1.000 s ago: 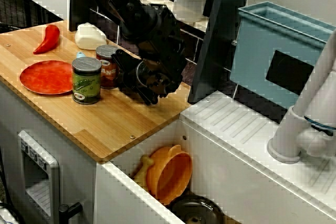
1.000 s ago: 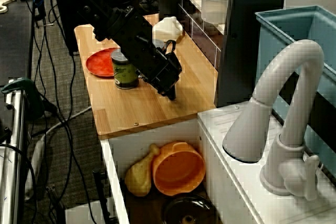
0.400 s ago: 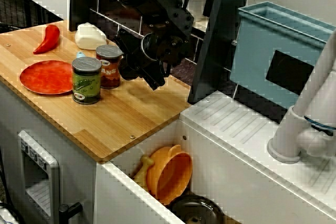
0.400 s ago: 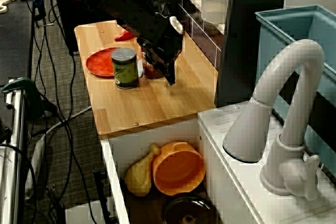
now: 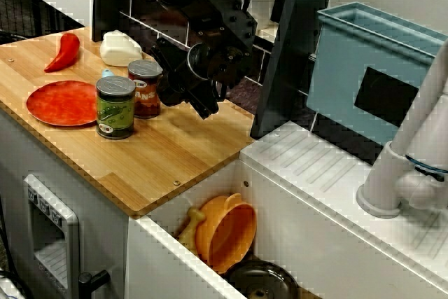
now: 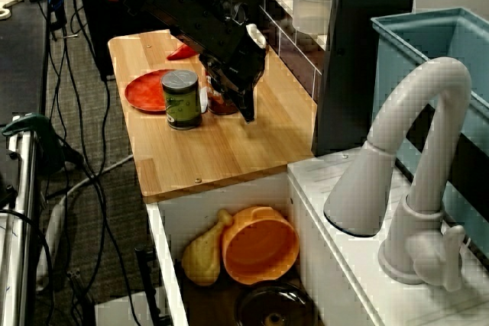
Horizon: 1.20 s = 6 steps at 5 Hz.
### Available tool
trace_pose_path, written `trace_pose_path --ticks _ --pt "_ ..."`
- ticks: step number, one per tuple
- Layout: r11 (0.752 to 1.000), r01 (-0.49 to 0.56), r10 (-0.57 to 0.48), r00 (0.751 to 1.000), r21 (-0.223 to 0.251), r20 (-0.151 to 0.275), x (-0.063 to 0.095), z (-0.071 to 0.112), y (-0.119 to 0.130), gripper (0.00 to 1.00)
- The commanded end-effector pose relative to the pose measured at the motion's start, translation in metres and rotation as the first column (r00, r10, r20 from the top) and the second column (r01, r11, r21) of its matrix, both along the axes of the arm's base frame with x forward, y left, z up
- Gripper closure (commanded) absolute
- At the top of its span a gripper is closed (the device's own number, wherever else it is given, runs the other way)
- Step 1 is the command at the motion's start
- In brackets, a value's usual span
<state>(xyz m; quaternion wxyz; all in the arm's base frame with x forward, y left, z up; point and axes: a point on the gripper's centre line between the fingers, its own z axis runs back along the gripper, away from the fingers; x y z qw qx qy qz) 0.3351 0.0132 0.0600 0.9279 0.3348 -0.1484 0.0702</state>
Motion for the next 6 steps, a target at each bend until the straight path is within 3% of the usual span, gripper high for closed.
trace_pose_path --ticks 1,3,4,6 --pt "0.999 -0.037 0.038 0.996 -0.02 0.083 0.024 0.037 0.02 1.0" --pt "0.998 -0.056 0.058 0.995 -0.023 0.085 0.034 0.04 0.033 1.0" --pt "0.999 -0.047 0.049 0.996 -0.023 0.079 0.028 0.039 0.028 0.0" --pt "0.993 -0.046 0.049 0.998 -0.105 0.03 0.011 0.044 0.023 0.0"
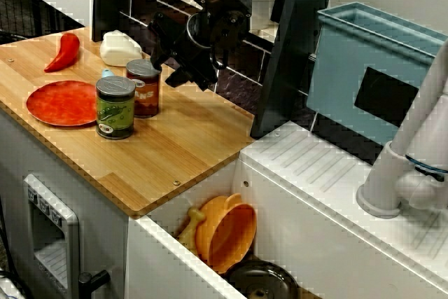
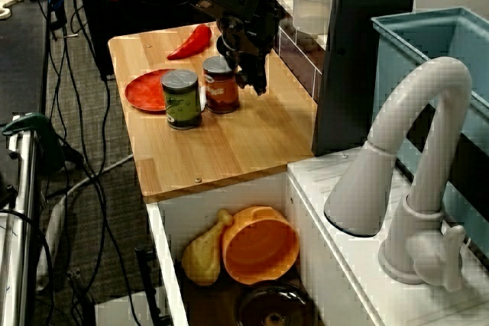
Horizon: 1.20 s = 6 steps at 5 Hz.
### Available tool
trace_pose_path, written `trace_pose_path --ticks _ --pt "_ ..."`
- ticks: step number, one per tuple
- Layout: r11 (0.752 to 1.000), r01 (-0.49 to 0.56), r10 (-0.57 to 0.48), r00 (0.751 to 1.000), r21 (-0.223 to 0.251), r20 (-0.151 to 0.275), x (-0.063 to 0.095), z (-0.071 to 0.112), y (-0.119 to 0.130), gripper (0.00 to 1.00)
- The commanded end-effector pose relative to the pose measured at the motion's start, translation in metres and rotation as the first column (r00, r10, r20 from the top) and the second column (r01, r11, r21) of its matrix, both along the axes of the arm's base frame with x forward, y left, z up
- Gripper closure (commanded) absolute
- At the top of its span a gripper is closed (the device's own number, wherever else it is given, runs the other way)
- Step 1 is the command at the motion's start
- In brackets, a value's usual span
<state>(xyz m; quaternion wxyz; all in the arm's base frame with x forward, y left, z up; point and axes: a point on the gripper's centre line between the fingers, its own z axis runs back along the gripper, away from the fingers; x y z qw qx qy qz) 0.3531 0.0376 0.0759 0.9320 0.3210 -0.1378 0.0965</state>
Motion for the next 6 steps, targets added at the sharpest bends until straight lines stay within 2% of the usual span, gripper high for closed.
trace_pose_path --ticks 1,2,3,6 --pt "0.994 -0.01 0.01 1.0 -0.107 0.006 -0.013 0.037 -0.004 0.0" --pt "0.994 -0.01 0.011 1.0 -0.113 0.007 -0.017 0.042 -0.005 0.0" --pt "0.996 -0.013 0.014 1.0 -0.089 0.014 -0.019 0.039 -0.004 0.0" --pt "0.998 -0.042 0.045 0.998 -0.05 0.051 -0.01 0.037 0.015 0.0"
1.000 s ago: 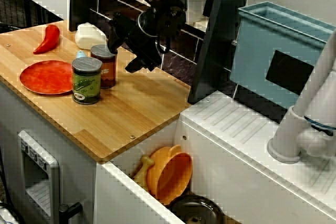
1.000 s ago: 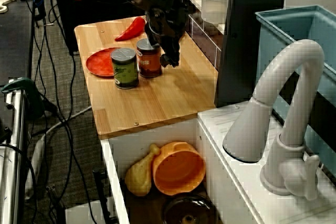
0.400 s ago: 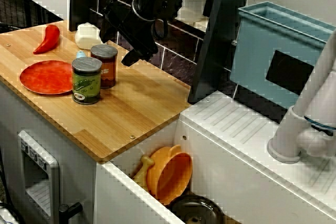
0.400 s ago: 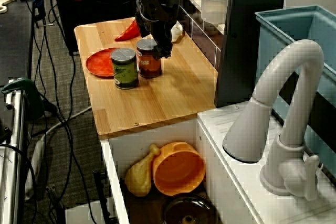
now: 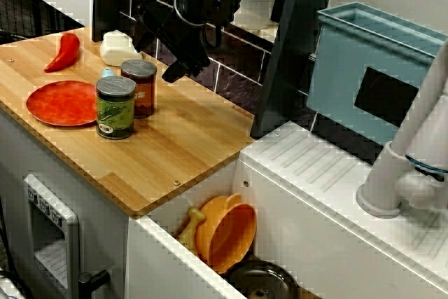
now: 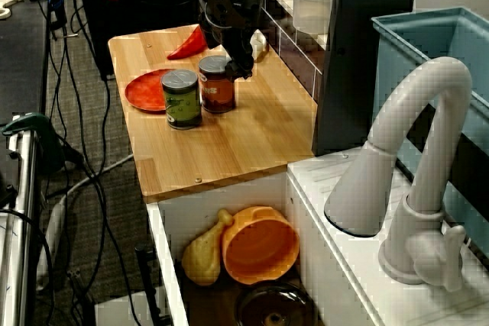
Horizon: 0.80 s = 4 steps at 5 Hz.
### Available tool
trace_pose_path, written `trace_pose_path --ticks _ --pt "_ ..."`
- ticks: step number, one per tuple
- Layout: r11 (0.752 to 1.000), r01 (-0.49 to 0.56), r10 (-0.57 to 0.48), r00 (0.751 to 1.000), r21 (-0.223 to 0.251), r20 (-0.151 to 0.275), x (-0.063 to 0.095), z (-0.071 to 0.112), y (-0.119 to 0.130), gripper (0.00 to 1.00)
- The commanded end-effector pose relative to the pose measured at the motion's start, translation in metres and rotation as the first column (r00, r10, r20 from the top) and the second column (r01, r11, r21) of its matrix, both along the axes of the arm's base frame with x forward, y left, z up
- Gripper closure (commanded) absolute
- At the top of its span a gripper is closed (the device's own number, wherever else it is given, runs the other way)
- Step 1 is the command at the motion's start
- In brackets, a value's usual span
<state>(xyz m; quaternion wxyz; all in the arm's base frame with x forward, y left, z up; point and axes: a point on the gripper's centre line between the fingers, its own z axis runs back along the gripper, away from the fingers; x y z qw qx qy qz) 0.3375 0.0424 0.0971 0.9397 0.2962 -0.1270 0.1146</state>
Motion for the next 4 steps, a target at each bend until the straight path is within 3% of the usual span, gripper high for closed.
trace_pose_path --ticks 1,4 --pt "1.0 -0.027 0.026 0.997 0.006 0.074 0.007 0.022 0.018 0.0" --pt "1.0 -0.027 0.026 0.995 0.01 0.093 -0.008 0.019 0.006 0.0"
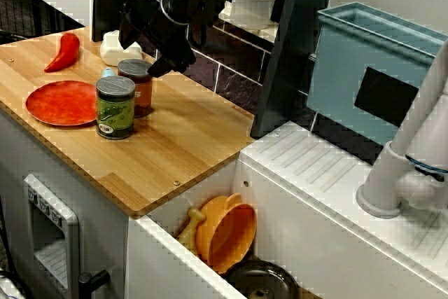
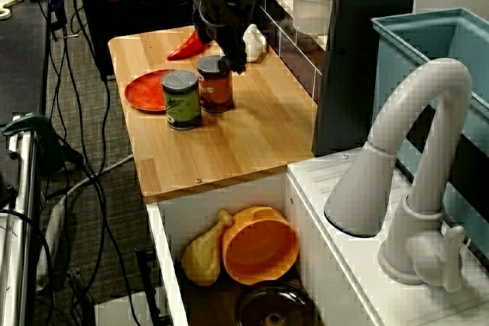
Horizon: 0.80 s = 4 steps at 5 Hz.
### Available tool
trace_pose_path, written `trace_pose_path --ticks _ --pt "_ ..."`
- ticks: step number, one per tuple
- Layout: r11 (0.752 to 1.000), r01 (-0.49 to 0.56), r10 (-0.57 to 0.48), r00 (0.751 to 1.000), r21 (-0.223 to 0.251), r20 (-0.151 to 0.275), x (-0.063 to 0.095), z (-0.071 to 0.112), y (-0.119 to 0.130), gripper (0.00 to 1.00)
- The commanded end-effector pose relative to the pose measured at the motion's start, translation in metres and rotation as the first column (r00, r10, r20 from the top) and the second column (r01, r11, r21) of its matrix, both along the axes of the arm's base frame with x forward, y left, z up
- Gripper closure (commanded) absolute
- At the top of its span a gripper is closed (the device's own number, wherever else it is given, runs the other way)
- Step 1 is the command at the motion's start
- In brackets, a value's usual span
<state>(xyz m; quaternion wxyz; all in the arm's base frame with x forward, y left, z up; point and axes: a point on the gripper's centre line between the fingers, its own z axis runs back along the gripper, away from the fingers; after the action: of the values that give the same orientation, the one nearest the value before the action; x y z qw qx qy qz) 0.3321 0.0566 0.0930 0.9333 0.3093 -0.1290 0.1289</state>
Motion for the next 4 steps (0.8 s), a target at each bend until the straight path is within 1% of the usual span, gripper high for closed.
trace_pose_path --ticks 1,2,4 --pt "1.0 0.001 0.0 0.996 -0.01 0.089 -0.002 0.022 -0.012 0.0" --pt "1.0 -0.003 0.003 0.996 0.001 0.091 -0.001 0.018 -0.011 0.0" --pt "1.0 -0.026 0.024 0.994 0.013 0.103 0.002 0.016 -0.001 0.0"
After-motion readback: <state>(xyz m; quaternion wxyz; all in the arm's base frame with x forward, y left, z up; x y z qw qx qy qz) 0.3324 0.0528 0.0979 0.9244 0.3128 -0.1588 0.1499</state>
